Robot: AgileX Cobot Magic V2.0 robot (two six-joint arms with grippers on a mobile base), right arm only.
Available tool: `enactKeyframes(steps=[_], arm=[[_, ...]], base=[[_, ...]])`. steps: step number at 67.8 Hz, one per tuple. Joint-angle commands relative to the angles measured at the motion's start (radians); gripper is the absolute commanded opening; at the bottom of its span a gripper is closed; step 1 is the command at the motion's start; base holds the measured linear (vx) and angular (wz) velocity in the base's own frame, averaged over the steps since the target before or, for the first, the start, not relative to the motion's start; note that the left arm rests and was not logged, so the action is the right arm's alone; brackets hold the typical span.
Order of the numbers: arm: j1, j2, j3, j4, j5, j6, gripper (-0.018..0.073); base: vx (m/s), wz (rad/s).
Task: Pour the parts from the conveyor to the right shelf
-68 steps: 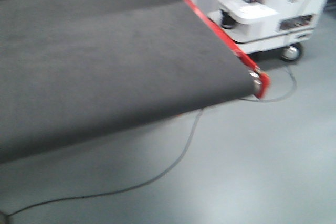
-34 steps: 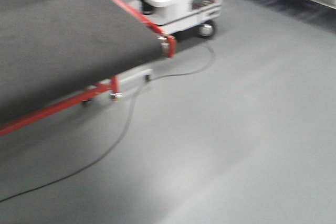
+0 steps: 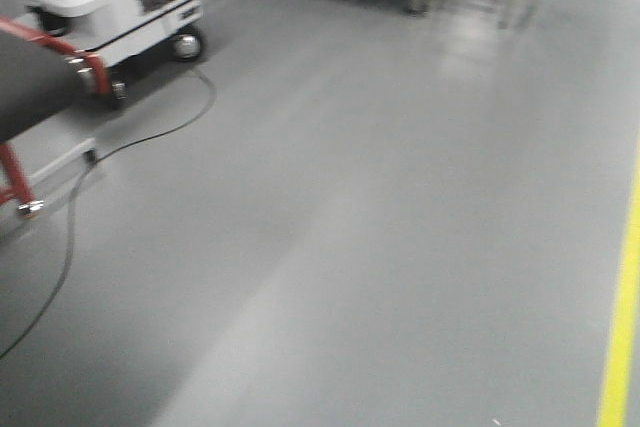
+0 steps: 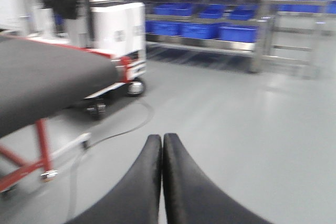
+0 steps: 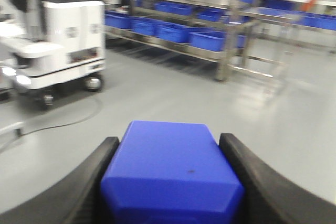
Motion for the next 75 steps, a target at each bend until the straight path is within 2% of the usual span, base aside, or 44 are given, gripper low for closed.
enactKeyframes(steps=[1, 46, 75], arm=[[0.0, 0.009, -0.028, 0.006, -0.077, 0.0, -0.0006], [0.0, 0.009, -0.028, 0.006, -0.076, 0.0, -0.0006], [0.0, 0.009, -0.028, 0.006, -0.076, 0.0, -0.0006]], base=[[-0.24, -0.79], [-0.2, -0.67], [-0.1, -0.38]])
